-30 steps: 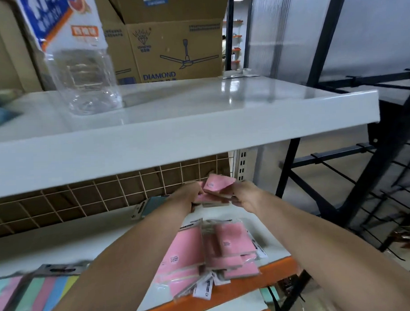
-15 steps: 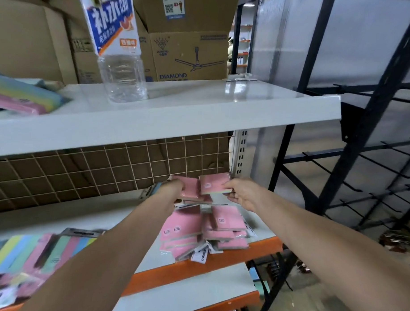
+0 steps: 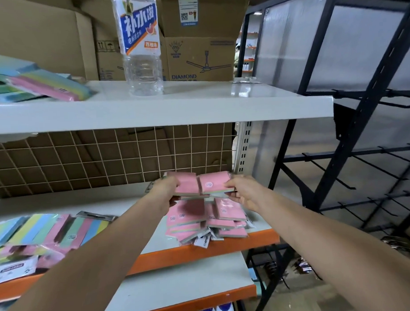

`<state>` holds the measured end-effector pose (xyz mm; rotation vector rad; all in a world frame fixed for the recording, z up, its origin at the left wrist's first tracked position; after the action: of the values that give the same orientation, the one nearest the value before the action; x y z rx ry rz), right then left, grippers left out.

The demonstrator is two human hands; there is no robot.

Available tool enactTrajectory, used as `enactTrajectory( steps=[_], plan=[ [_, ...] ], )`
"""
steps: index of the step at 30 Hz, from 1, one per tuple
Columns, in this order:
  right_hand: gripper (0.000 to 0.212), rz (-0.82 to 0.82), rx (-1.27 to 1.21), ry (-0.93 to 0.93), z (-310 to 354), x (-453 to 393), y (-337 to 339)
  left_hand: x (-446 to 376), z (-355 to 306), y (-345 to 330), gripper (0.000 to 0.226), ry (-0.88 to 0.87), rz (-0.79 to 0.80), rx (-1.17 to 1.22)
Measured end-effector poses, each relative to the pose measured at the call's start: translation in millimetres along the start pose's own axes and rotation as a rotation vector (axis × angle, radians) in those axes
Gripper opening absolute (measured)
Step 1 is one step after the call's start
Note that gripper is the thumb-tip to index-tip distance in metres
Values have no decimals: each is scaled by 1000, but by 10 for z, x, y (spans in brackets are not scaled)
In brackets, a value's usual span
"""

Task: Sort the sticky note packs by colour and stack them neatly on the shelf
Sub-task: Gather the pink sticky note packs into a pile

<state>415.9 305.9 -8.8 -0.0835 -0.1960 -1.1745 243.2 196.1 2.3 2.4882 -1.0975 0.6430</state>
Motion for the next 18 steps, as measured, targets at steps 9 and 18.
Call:
enactTrajectory(
  steps=[9,18],
  plan=[
    [22,-10,117,44,12,68,93,-1,127,196,5,-11,-60,30],
    [36,27,286,-11,-226,118,174,-24,337,174,10,-5,-22,51]
  ],
)
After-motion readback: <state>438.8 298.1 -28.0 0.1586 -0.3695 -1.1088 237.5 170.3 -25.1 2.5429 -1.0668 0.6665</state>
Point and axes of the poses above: each hand's wrist, its own x-axis away from the middle knuckle, its own y-axis out of the back of the hand, z = x × y, the point moved 2 cm from there along -x, towards the middle knuckle, and after that the axes turned 11 degrees about y, right-handed, at the moved point
